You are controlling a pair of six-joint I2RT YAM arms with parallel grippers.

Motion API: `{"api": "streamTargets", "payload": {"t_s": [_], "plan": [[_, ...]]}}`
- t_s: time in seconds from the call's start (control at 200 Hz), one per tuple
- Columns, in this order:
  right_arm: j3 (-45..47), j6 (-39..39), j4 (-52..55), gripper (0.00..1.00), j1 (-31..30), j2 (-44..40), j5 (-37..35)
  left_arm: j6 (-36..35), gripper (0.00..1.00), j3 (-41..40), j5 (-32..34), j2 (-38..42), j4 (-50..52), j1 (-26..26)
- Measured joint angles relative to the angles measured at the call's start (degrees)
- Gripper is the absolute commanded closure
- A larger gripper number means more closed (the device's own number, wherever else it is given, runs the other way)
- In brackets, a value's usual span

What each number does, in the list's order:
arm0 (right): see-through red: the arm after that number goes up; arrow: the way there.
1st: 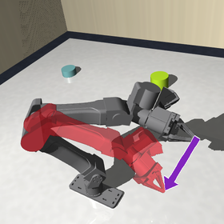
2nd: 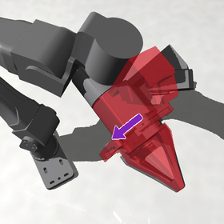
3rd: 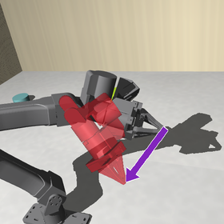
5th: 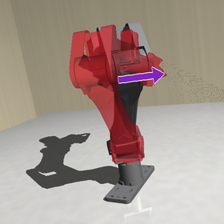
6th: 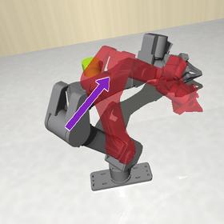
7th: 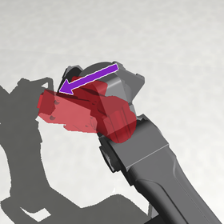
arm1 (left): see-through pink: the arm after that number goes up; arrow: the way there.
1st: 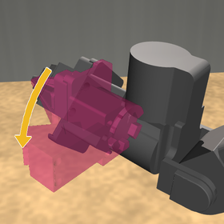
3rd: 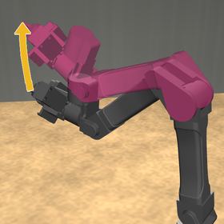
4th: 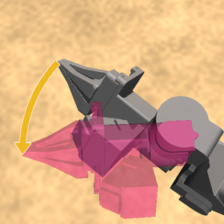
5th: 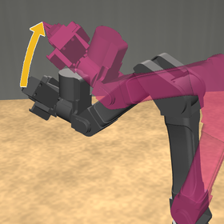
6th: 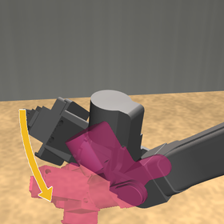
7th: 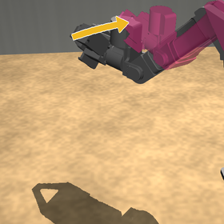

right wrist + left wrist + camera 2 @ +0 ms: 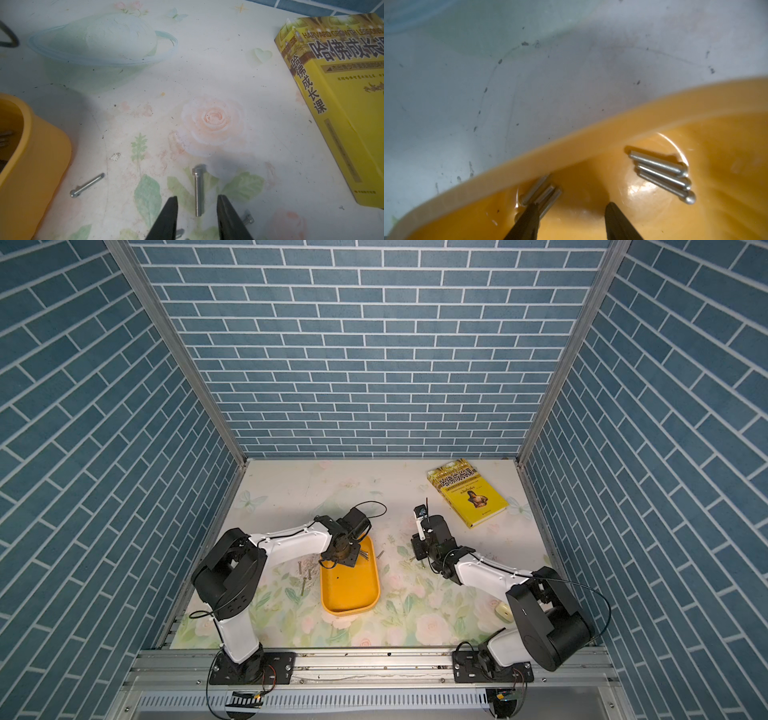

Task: Take out the screws from the storage box
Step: Pick up the screw from the storage box.

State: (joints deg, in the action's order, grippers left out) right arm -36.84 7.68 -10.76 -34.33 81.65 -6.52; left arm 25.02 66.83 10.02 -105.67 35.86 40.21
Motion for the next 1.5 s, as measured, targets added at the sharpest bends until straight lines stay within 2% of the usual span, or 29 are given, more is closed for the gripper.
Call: {"api": "streamTargets", "payload": {"t_s": [0.075,0.44,0.55,0.785,0.91,1.15,1.5], "plan": [[0.0,0.0,0.0,0.64,0.0,0.2,0.3,0.1,0.52,0.0,-0.2,-0.1,-0.4,-0.1],[0.0,0.0,0.0,0.64,0.0,1.5,1.4,0.9,0.56,-0.2,-1.9,-0.3,-0.9,-0.3],[0.0,0.0,0.0,0.64,0.0,1.6,1.6,1.2,0.66,-0.2,-2.3,-0.4,-0.7,-0.3],[-0.2,0.0,0.0,0.64,0.0,2.5,2.3,1.5,0.74,-0.5,-3.0,-0.5,0.1,-0.3],[-0.2,0.0,0.0,0.64,0.0,2.8,2.8,1.5,0.86,-0.7,-3.8,-0.5,-0.1,-0.3],[-0.2,0.0,0.0,0.64,0.0,2.9,3.2,0.8,1.0,-0.9,-5.2,-0.7,-0.6,-0.3],[-0.2,0.0,0.0,0.65,0.0,2.8,3.3,0.2,1.0,-0.5,-5.3,-0.5,-0.7,-0.3]]}}
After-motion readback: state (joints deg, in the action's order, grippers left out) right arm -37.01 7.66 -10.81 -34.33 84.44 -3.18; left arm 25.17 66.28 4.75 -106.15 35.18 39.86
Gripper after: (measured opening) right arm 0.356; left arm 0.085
